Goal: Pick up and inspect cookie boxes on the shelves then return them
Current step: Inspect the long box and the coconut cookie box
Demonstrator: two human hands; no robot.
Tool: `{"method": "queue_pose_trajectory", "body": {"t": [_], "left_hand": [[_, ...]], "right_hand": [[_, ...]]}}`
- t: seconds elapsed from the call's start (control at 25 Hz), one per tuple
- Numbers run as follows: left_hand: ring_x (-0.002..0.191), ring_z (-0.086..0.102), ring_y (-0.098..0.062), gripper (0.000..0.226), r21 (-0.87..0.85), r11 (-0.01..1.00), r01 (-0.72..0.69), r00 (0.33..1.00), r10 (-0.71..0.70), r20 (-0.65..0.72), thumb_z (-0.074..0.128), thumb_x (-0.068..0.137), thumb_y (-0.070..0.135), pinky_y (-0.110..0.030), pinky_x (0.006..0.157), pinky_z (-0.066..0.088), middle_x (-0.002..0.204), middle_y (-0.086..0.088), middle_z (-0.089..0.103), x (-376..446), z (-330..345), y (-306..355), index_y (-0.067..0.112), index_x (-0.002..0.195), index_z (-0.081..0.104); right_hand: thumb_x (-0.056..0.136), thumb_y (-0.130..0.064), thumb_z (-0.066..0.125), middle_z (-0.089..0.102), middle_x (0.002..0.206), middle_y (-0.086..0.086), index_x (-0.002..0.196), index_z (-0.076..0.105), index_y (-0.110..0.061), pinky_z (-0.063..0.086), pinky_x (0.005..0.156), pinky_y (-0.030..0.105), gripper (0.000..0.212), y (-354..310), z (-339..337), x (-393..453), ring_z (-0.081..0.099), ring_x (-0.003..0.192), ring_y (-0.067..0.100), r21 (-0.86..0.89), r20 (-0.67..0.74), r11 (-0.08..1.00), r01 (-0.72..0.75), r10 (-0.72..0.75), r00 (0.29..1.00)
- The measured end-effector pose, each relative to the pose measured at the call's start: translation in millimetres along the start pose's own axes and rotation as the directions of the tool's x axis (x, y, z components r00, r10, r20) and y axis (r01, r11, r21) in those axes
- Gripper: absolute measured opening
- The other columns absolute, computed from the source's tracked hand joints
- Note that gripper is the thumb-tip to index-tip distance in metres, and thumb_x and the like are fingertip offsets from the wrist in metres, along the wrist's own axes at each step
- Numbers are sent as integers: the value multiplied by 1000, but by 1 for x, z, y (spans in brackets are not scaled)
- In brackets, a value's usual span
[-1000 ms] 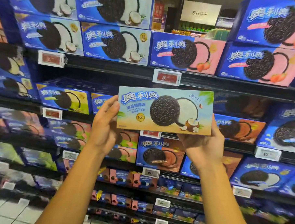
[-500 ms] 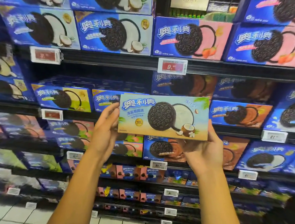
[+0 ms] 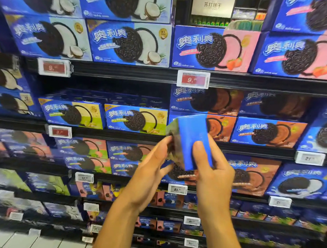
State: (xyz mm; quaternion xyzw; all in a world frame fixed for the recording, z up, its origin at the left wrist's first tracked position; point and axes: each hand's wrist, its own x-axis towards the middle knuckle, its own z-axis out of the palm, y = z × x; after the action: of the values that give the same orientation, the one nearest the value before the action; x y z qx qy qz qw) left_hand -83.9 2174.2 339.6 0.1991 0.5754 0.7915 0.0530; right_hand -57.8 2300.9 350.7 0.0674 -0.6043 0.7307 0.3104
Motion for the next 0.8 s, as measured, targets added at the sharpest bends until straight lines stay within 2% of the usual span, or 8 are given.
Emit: {"method": "queue_pose_trajectory", "body": {"t": [0.08,0.16,0.28,0.36,0.48,0.56,0.68,0.8], "left_hand": [[132,52,-18,80,-35,998,-58,998,58,1,63,79,69,-39,106,47,141,0,58,-2,1,0,20,141,51],[124,59,-23,75,-162,984,-72,995,61,-74,72,76,61,-37,98,52,135,-7,62,-3,-6,2,17,134,59],[118,63,-26,69,-383,919,-90,990,41,-133,81,70,53,-43,94,55,133,-12,64,-1,-23,-5,18,127,67],[122,60,-30,64,-478,871,-116,988,51,-148,74,75,54,-55,102,47,138,-12,60,2,-34,-10,21,130,65],[132,50,-37,52,-613,783,-100,990,19,-138,51,92,53,-66,109,31,145,-13,53,2,-49,-20,22,132,62],[136,44,-41,55,-693,719,-60,998,22,-63,47,95,52,-67,108,32,149,-15,48,-1,-58,-26,19,137,57],[139,39,-44,62,-713,700,-29,998,63,21,57,91,51,-67,104,34,152,-16,42,-6,-64,-36,17,144,50],[137,41,-44,63,-692,722,-1,1000,16,15,57,91,52,-69,103,35,151,-16,45,-9,-64,-42,18,143,50]], "right_hand": [[88,-43,66,67,125,-23,121,64,-43,48,98,18,33,3,9,-6,59,120,-5,-83,78,996,36,-29,997],[90,-53,56,58,137,-27,127,61,-43,39,109,18,39,7,14,-12,47,133,-5,-145,194,986,76,-47,980],[100,-45,48,51,146,-23,133,59,-42,41,101,8,35,16,13,-12,40,138,-6,-76,346,995,59,-29,938],[101,-34,50,48,150,-17,138,55,-40,41,108,18,38,27,5,-3,40,139,-4,-88,266,995,36,-12,964],[101,-35,56,38,157,-16,149,40,-38,34,118,44,51,45,-14,18,37,143,4,-247,42,966,-69,82,996],[98,-43,57,37,157,-14,151,35,-38,35,117,46,58,53,-28,25,40,138,2,-217,-23,961,-171,170,985],[91,-56,61,55,146,-5,145,48,-34,51,99,38,60,62,-37,26,58,127,12,36,98,957,-289,285,954],[91,-44,60,70,128,3,136,59,-22,58,79,28,51,63,-39,23,69,110,19,158,187,950,-270,240,953]]}}
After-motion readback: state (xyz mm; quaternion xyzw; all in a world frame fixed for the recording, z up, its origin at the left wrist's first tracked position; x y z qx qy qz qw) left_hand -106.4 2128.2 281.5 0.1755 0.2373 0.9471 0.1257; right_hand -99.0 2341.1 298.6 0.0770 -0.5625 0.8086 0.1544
